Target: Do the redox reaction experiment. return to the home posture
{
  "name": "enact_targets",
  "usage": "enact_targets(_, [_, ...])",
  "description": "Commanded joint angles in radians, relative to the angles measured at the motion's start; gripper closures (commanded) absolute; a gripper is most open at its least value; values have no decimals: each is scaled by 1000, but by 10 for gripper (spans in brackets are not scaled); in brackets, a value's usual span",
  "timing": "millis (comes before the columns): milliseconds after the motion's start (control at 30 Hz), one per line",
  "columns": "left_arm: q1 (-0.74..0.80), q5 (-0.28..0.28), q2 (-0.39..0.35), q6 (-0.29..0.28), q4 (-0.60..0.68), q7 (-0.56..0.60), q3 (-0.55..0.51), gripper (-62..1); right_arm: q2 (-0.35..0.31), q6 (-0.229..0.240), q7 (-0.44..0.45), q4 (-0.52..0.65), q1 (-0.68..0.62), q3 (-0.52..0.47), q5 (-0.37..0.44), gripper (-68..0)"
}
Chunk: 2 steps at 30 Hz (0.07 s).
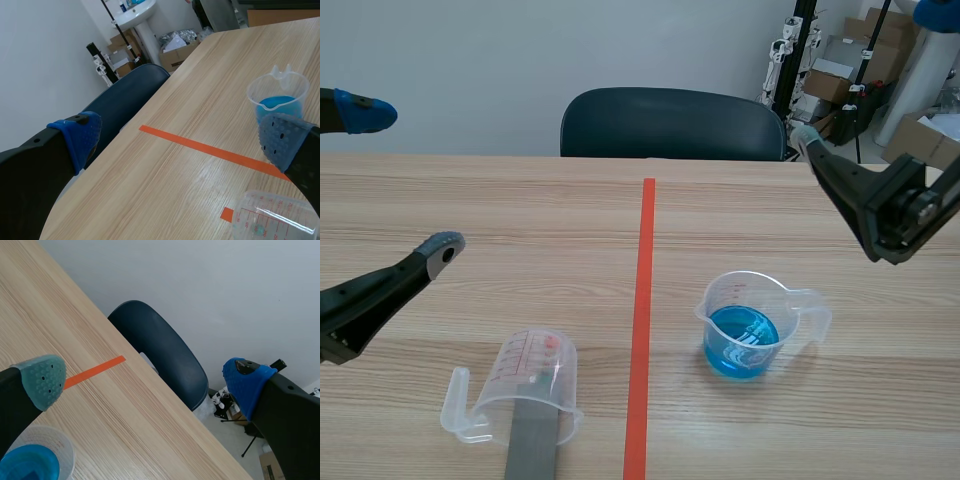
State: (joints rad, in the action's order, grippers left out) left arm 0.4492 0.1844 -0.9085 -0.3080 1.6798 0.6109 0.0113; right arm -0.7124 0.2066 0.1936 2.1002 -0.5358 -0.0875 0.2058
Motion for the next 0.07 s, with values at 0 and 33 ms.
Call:
enact_targets(0, [-3, 14, -1, 5, 11, 16, 2, -623, -16, -5, 11, 14, 1, -5, 6, -679])
enact_targets(33, [-3, 14, -1, 5, 11, 16, 2, -623, -16, -5, 11, 14, 1, -5, 6, -679])
